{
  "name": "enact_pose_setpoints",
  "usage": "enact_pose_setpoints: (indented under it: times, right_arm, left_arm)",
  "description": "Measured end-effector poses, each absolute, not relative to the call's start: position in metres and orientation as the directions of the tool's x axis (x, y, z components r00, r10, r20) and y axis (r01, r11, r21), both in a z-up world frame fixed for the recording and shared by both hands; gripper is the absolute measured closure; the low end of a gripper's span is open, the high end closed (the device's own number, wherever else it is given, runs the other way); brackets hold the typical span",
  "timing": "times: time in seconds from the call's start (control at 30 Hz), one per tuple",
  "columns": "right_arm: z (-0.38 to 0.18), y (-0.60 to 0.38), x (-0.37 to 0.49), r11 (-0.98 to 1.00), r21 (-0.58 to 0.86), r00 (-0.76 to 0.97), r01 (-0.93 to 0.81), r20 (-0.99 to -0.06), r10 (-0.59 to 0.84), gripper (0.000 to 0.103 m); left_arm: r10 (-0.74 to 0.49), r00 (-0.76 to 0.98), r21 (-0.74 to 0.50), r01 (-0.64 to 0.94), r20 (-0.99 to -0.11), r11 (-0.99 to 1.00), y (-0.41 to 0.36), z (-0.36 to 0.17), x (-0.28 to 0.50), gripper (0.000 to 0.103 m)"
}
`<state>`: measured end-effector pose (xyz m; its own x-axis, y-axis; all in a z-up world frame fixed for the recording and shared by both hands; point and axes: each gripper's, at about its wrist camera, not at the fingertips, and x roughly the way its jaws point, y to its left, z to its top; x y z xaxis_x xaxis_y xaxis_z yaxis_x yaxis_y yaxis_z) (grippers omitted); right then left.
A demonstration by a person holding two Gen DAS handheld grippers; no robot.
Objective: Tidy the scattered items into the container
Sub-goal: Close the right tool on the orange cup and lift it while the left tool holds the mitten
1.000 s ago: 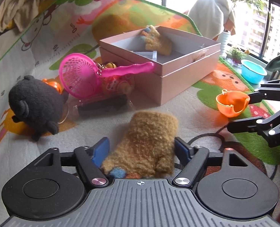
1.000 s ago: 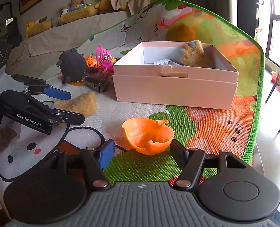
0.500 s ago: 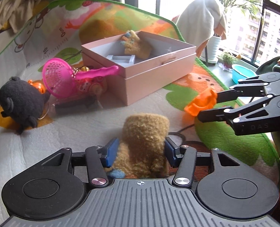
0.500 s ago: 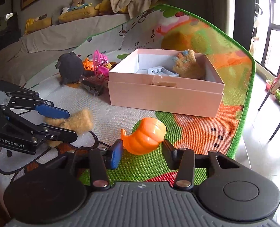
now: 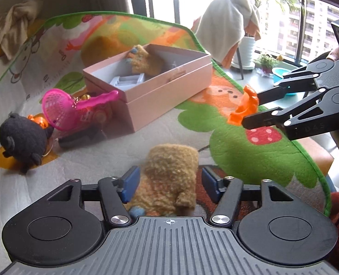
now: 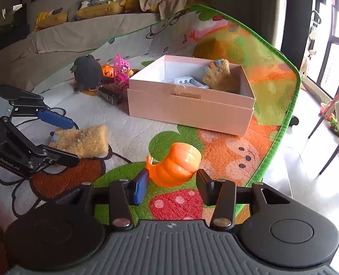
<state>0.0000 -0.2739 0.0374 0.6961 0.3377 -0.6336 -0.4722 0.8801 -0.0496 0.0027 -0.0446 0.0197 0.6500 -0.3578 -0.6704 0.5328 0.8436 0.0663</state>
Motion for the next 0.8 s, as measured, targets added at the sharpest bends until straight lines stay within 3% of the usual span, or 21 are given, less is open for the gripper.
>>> enact_pose_setpoints:
  times: [0.13,0.3,0.43,0.57,0.8]
  right_arm:
    - [0.031,-0.273,0.005,0.887,-0.035,0.692,-0.461,-0.640,0.335,0.056]
    - [0.027,-0.270,0.014,0.895,-0.028,0.696,-0.446,-0.640,0.327,0.050]
    - [0.023,-0.270,0.018,0.900,-0.020,0.694,-0.436,-0.644,0.322,0.047]
    - [0.021,-0.271,0.018,0.903,-0.039,0.707,-0.427,-0.637,0.307,0.031]
    - [0.023,-0.271,0.016,0.897,-0.053,0.711,-0.439,-0.630,0.311,0.033]
  left_arm:
    - [-0.373,0.619,-0.012,0.506,-0.691,0.862,-0.029,0.006,0.013,0.026]
    - [-0.380,0.637,0.008,0.518,-0.671,0.855,-0.039,0.003,0.014,0.028]
    - [-0.391,0.638,0.014,0.533,-0.664,0.846,-0.045,0.004,0.014,0.041]
    - [-0.393,0.636,0.017,0.538,-0.664,0.843,-0.050,0.006,0.013,0.049]
    - [-0.393,0.637,0.017,0.538,-0.663,0.843,-0.051,0.012,0.008,0.053]
